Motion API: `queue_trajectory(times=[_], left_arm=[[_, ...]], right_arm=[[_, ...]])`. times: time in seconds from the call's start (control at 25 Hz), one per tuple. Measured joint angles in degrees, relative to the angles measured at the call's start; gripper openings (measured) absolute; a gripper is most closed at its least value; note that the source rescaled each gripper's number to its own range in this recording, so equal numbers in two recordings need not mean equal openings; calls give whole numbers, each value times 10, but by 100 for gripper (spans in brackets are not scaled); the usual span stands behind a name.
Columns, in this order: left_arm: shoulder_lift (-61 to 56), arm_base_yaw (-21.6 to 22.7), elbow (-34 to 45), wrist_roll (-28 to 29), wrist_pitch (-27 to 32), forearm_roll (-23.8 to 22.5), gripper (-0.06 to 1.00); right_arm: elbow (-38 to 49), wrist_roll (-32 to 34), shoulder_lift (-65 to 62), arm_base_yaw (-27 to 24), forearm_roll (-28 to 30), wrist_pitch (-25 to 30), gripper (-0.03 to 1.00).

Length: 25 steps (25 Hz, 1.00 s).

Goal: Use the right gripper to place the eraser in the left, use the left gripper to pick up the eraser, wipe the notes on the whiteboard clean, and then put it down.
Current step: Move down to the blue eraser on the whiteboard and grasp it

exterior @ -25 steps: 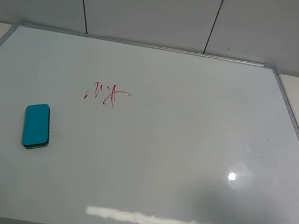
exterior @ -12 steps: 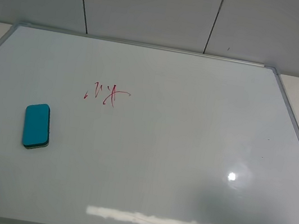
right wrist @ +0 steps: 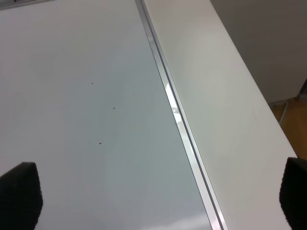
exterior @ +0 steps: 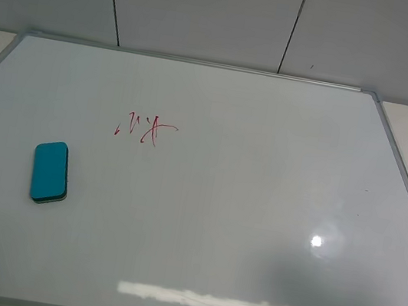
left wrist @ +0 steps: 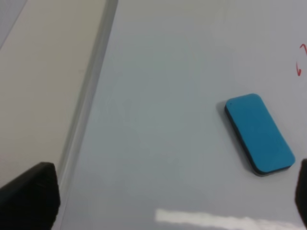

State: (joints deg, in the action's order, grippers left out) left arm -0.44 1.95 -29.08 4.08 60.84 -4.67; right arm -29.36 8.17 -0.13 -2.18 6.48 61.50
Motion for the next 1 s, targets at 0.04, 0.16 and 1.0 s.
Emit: queue_trajectory(times=[0.04, 0.16, 1.0], left_arm=[[0, 0, 0, 0, 0, 0, 100], [0, 0, 0, 0, 0, 0, 100], [85, 24, -15, 2, -3, -2, 100]], right_arm=[[0, 0, 0, 0, 0, 0, 100], [0, 1, 0, 0, 0, 0, 100], [0, 4, 0, 0, 0, 0, 100]])
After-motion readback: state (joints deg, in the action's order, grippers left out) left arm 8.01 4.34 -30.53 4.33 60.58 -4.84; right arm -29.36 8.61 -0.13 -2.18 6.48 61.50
